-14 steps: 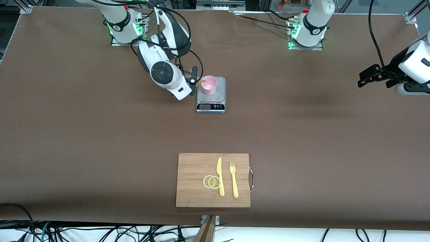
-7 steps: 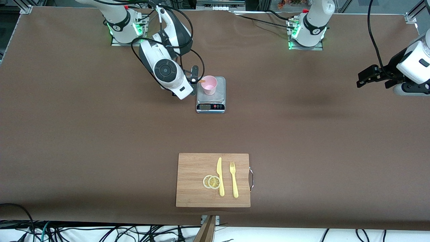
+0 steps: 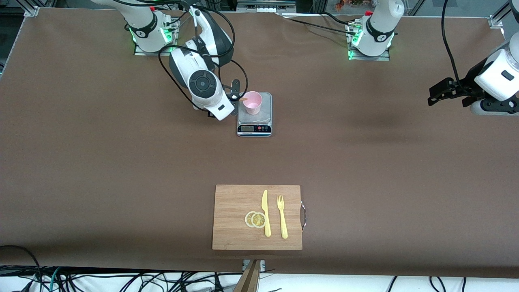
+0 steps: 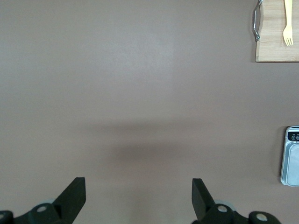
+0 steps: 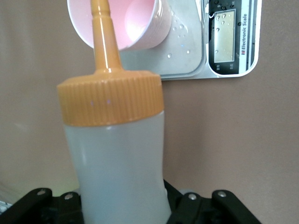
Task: Add sauce to pink cup with both arms
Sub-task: 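Tilt the bottle nozzle into the pink cup with the right gripper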
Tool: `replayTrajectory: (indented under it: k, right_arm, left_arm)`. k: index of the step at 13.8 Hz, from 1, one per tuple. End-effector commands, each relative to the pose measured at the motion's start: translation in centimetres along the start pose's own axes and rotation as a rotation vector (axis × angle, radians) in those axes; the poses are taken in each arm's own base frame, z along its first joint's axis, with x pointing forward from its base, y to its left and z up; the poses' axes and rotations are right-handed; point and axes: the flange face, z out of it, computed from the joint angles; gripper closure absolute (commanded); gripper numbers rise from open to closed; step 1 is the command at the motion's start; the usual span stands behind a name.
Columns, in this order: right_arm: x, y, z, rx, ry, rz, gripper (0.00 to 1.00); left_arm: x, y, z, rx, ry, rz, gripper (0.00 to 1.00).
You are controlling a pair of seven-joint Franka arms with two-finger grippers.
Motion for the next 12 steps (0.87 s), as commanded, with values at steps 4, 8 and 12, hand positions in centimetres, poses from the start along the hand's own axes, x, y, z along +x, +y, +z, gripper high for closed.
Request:
replayTrajectory:
  k: [4,8,12]
  right_arm:
    - [0.6,-0.2,-1.2,-0.023,-0.053,-0.016,1.0]
    - [0.7,-0.3,-1.5,-0.024,-0.073,-0.023,1.0]
    - [0.8,-0.4,-2.0,-0.023,-0.102,-0.033,1.0]
  left_arm:
    - [0.2,0.0,-0.6,0.033,0.002,0.023,0.0]
    - [0.2,0.0,-0.6,0.033,0.002,0.023,0.0]
    - [0.2,0.0,-0.6,0.033,0.002,0.023,0.0]
